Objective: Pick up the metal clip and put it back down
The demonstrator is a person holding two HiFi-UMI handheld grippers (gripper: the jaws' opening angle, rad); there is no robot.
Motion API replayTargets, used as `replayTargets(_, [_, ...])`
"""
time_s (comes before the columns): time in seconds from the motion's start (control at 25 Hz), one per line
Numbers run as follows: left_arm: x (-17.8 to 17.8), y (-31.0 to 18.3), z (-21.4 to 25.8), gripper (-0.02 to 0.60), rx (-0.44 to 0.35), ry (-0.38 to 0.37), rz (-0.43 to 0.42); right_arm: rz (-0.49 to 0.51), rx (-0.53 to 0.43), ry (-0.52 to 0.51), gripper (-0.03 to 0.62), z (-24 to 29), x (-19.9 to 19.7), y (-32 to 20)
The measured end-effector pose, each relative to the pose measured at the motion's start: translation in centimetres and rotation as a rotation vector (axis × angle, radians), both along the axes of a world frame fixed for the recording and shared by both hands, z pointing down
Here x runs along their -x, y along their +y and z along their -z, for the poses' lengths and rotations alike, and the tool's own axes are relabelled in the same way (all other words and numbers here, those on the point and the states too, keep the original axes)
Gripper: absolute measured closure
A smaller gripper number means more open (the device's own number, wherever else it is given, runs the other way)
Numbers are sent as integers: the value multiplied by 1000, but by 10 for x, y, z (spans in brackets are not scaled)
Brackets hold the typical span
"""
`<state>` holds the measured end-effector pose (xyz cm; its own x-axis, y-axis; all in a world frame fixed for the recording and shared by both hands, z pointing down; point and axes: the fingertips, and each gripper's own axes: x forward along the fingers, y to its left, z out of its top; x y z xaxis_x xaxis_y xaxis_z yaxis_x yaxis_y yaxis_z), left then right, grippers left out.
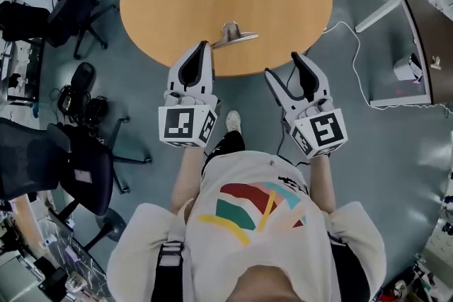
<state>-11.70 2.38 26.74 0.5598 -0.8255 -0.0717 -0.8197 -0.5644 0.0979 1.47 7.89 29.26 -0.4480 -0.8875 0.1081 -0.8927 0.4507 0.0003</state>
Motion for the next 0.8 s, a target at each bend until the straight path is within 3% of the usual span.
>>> replayTargets(0.28, [2, -97, -16, 540, 29, -19, 4, -12, 46, 28, 338, -22, 1, -94])
replayTargets(0.56, [1, -124, -26, 540, 72, -27, 54, 90, 167, -124, 338, -50, -3, -128])
replayTargets(0.8, [3, -137, -44, 540, 101, -44, 108, 144, 195, -140, 338, -65, -5, -151])
